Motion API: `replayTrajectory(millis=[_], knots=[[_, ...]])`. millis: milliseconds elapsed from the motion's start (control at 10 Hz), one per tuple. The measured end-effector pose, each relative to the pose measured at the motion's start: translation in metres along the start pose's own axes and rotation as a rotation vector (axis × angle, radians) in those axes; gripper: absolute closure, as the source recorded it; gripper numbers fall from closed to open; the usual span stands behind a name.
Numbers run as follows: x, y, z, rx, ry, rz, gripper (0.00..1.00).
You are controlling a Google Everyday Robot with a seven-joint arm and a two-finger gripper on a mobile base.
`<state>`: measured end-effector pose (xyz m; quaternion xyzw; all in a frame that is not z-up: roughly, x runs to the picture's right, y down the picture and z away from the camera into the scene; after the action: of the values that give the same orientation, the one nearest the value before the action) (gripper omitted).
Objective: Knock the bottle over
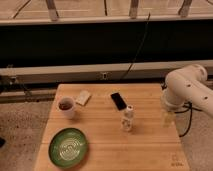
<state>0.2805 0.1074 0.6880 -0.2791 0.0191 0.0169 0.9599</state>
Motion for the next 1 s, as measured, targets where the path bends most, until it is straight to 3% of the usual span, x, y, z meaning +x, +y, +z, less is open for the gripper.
replayTrajectory(millis=[300, 600, 1000], knots=[[-0.031, -0.001, 0.015, -0.002, -0.003, -0.047, 0.2], [-0.035, 0.001, 0.018, -0.002, -0.004, -0.067, 0.2], [-0.064, 0.003, 0.03, -0.006, -0.016, -0.109, 0.2]])
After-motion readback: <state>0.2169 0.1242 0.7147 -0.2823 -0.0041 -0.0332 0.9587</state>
